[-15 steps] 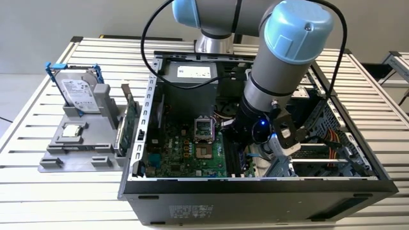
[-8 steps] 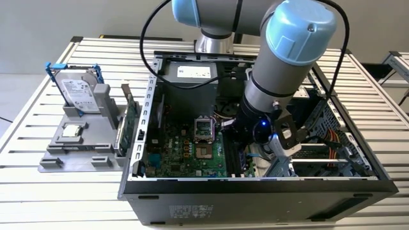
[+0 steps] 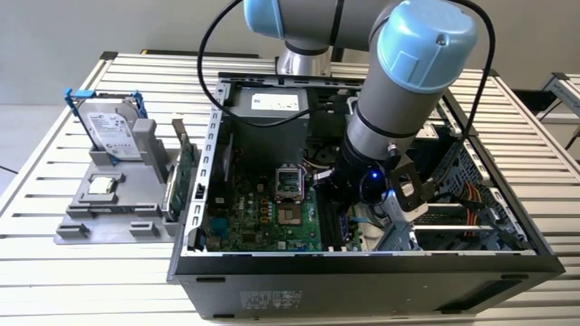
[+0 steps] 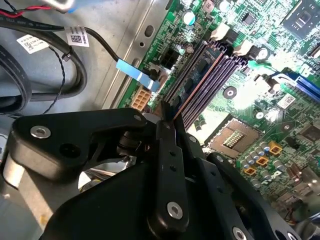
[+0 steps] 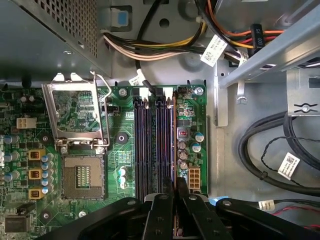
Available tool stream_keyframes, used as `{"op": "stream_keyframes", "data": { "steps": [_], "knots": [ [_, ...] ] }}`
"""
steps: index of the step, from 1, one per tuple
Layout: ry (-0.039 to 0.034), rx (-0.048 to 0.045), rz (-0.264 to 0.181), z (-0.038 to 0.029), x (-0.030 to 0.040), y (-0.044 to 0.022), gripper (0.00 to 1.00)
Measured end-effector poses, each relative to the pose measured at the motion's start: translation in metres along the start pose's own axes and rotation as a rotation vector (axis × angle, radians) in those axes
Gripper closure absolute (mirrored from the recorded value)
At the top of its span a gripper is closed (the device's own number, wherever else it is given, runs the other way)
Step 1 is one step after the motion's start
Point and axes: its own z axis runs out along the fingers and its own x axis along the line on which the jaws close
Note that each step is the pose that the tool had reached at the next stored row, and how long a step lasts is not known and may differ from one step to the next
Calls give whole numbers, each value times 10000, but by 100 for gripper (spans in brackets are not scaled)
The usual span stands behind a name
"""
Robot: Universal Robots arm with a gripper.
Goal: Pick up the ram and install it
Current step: 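Insert the ram into the slot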
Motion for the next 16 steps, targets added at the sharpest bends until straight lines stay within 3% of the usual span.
{"op": "stream_keyframes", "data": {
  "steps": [16],
  "knots": [
    [10,8,-141,40,-1,-3,100]
  ]
}}
